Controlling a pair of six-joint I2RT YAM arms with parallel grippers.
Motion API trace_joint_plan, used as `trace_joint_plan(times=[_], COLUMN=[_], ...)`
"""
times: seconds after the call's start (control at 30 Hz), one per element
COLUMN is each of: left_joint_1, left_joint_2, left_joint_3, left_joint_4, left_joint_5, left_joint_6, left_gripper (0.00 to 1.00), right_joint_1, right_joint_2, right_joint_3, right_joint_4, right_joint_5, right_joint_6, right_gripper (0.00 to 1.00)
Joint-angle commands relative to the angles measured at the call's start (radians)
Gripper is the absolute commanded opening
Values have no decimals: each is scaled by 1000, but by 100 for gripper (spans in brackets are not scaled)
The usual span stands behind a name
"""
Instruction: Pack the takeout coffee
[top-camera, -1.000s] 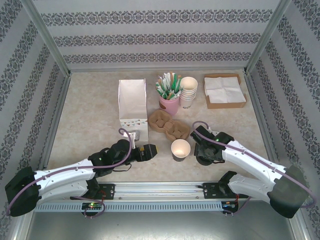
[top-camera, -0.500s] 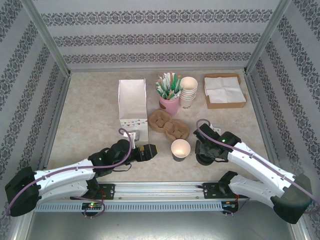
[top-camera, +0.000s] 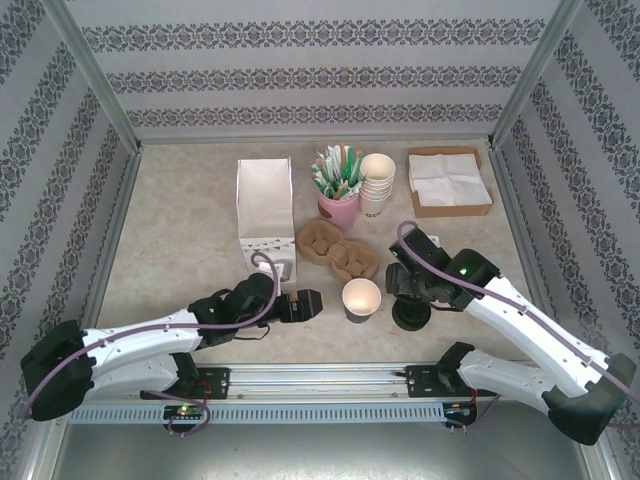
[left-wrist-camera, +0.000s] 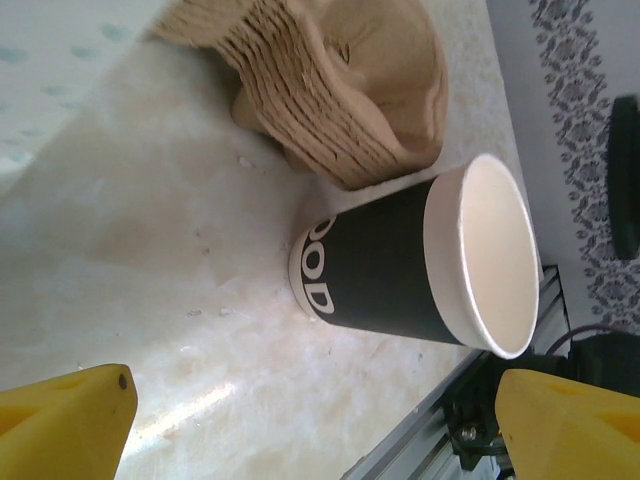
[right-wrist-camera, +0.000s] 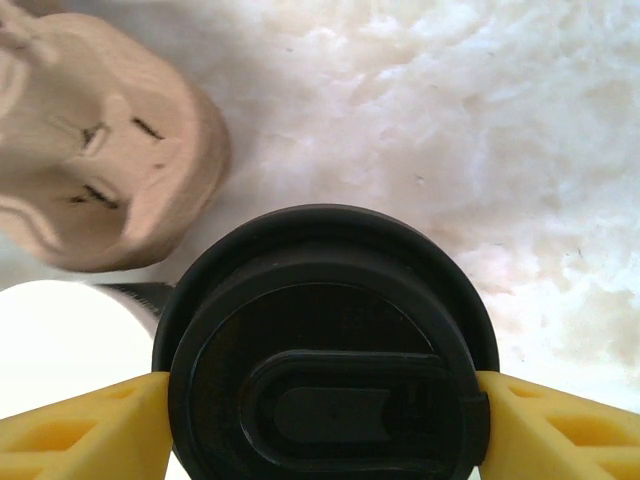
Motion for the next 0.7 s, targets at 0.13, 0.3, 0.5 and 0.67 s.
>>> trace_joint_plan(times=[0.13, 0.3, 0.5, 0.67], left_joint_1=[-36, -42, -46, -47], left_joint_2=[58, 40, 27, 27], left_joint_3=[46, 32, 17, 9], left_joint_4=[17, 21, 32, 43], left_joint_5=[49, 23, 4, -10], left_joint_6=[29, 12, -7, -17], left_gripper=[93, 93, 93, 93], right_joint_1=[126, 162, 191, 208], right_joint_2=[80, 128, 185, 221], right_joint_3=[87, 66, 62, 53], right_joint_4=[14, 104, 148, 150], right_joint_5=[-41, -93, -111, -121], right_joint_6=[31, 62, 72, 77], right_gripper=[74, 73, 73, 73])
